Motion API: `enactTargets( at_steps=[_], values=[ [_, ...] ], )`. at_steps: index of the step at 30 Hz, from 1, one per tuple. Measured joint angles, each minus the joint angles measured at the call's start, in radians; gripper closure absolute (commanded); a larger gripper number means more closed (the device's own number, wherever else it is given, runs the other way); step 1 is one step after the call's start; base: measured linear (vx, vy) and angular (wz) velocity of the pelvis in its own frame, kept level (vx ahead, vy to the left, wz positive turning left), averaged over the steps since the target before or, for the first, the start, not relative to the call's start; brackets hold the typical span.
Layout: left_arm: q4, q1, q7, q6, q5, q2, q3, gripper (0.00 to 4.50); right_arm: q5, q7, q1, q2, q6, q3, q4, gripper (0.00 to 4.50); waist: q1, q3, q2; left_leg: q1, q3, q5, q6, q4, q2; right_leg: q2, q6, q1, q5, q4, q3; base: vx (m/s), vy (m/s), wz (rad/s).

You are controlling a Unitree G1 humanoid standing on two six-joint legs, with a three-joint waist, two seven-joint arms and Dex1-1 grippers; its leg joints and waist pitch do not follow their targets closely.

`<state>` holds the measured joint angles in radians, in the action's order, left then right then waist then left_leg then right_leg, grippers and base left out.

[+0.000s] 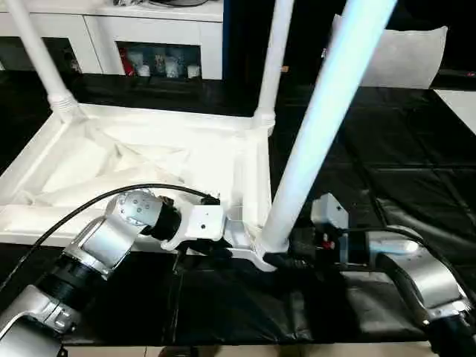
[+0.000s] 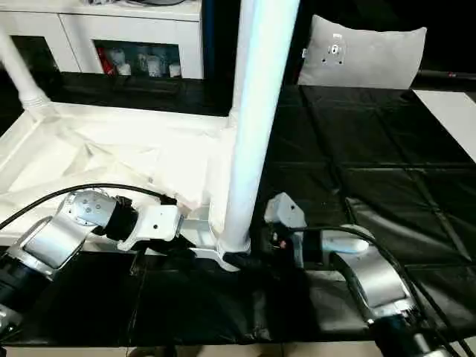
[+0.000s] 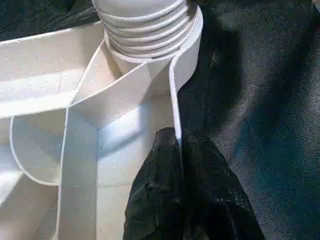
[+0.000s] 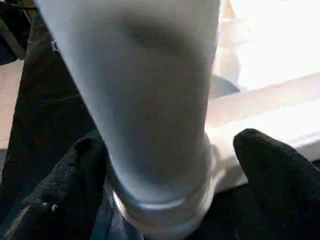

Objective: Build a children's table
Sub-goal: Rotate leg to tighten

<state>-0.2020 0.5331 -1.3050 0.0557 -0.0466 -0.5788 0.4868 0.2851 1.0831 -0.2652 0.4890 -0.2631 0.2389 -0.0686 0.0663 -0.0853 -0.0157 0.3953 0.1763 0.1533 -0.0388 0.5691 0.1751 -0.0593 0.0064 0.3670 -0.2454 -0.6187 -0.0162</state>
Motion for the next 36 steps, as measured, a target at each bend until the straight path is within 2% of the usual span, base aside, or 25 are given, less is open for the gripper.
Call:
enactTargets(
  at_steps=[7,9,14,19,22,24,26,29,32,36],
  values=[
    [-0.013,0.009,-0.008,-0.020,-0.010,0.001,0.001,4.50,0.018,0.020,-0.002,-0.008,-0.010,0.005,-0.013,1.13,-0.001,0.000,0.000,0.000,0.000,0.000,0.000,0.001,0.000,0.000,0.000,0.000,0.000,-0.002,0.000,0.000,0.000,0.00],
    [-0.015,0.010,-0.011,-0.021,-0.010,0.001,0.001,4.50,0.019,0.024,-0.002,-0.009,-0.010,0.005,-0.013,1.44,-0.001,0.000,0.000,0.000,0.000,0.000,0.000,0.001,0.000,0.000,0.000,0.001,0.000,-0.003,0.000,0.000,0.000,0.00],
    [-0.017,0.010,-0.012,-0.026,-0.011,0.000,0.001,4.50,0.021,0.028,-0.001,-0.011,-0.015,0.005,-0.013,1.72,-0.001,0.000,0.000,0.000,0.000,0.000,0.000,0.001,0.000,0.000,0.000,0.001,0.000,-0.003,0.000,0.000,0.000,0.00],
    [-0.009,0.006,-0.018,-0.004,-0.004,-0.001,-0.006,4.50,0.035,0.011,0.024,-0.017,-0.056,-0.004,0.020,1.77,0.001,0.000,0.000,-0.001,0.000,0.000,0.000,0.001,0.000,0.000,0.000,0.000,0.000,-0.003,0.000,0.000,0.000,0.00],
    [0.043,-0.032,0.021,0.111,0.011,0.020,-0.044,4.50,0.036,-0.073,0.069,-0.067,-0.112,-0.025,0.076,1.78,-0.003,0.000,0.000,-0.002,0.000,0.000,0.000,0.001,0.000,0.000,0.000,0.000,0.000,-0.004,0.000,0.000,0.000,0.00],
    [0.068,-0.055,0.084,0.228,0.009,0.045,-0.082,4.50,0.020,-0.189,0.085,-0.134,-0.148,-0.048,0.094,1.78,-0.012,0.000,0.000,-0.007,0.001,0.000,-0.001,0.001,0.000,0.000,-0.002,-0.002,0.001,-0.006,0.002,0.000,0.000,0.00],
    [0.074,-0.056,0.131,0.298,0.005,0.066,-0.096,4.50,0.008,-0.284,0.086,-0.182,-0.167,-0.060,0.094,1.78,-0.025,-0.001,0.002,-0.010,0.001,-0.001,-0.002,0.001,0.000,-0.001,-0.003,-0.001,0.002,-0.006,0.003,0.000,0.000,0.00],
    [0.080,-0.056,0.259,0.425,-0.031,0.166,-0.127,4.50,-0.024,-0.466,0.072,-0.302,-0.170,-0.121,0.049,1.78,-0.045,-0.001,0.000,-0.011,0.001,-0.001,-0.003,0.000,0.000,-0.002,0.003,0.002,-0.002,-0.005,0.003,0.000,0.000,0.00],
    [0.081,-0.051,0.393,0.536,-0.058,0.280,-0.152,4.50,-0.067,-0.625,0.032,-0.376,-0.162,-0.157,0.000,1.78,-0.062,-0.002,0.001,-0.010,0.001,-0.001,-0.003,0.000,-0.001,-0.002,0.003,0.006,-0.002,0.000,0.003,0.000,0.000,0.00],
    [0.068,-0.032,0.538,0.627,-0.069,0.398,-0.169,4.50,-0.098,-0.757,-0.017,-0.433,-0.163,-0.201,-0.050,1.78,-0.065,-0.002,0.000,-0.006,0.001,-0.001,-0.003,-0.001,-0.002,-0.002,0.001,0.008,-0.001,0.007,0.004,0.000,0.000,0.00]
  ],
)
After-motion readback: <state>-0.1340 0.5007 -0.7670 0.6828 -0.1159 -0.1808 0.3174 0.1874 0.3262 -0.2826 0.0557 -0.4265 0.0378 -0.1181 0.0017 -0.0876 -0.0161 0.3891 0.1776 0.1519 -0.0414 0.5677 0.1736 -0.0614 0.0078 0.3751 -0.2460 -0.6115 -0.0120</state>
